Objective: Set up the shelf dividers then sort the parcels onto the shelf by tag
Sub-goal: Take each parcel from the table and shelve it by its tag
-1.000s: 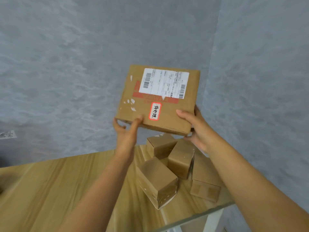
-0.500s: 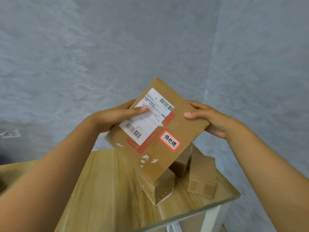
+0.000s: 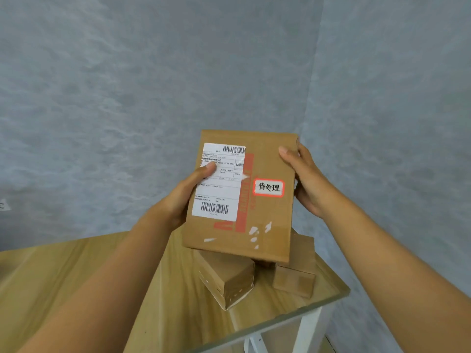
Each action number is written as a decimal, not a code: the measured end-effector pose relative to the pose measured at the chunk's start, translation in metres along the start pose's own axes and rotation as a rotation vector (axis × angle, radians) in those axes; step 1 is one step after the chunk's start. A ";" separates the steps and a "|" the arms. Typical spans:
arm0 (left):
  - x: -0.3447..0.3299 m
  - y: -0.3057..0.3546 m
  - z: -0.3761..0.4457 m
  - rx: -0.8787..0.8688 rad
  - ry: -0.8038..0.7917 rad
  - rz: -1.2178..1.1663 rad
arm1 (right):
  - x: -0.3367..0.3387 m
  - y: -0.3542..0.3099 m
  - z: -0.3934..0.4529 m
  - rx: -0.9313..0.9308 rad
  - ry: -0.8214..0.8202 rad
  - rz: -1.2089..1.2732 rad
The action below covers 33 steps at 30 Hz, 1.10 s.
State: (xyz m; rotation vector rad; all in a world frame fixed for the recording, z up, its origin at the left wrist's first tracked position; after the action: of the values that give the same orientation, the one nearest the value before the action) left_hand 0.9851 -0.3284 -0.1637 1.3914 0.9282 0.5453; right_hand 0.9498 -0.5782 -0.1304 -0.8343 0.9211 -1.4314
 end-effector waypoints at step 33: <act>-0.073 -0.021 0.029 0.025 -0.255 -0.204 | 0.058 0.002 -0.089 -0.110 0.237 -0.023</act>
State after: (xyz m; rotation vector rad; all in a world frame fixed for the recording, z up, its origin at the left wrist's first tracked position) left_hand 0.9642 -0.4072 -0.1692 1.3340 0.8585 0.1980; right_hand 0.8671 -0.6302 -0.1723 -0.7682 1.1811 -1.5328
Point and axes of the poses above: each hand's wrist, its own z-axis towards the middle knuckle, its own x-axis out of the back of the hand, y = z × x, the point moved 1 cm from there along z, towards the middle knuckle, and after that the axes turned 10 degrees about x, right-handed, at the moved point
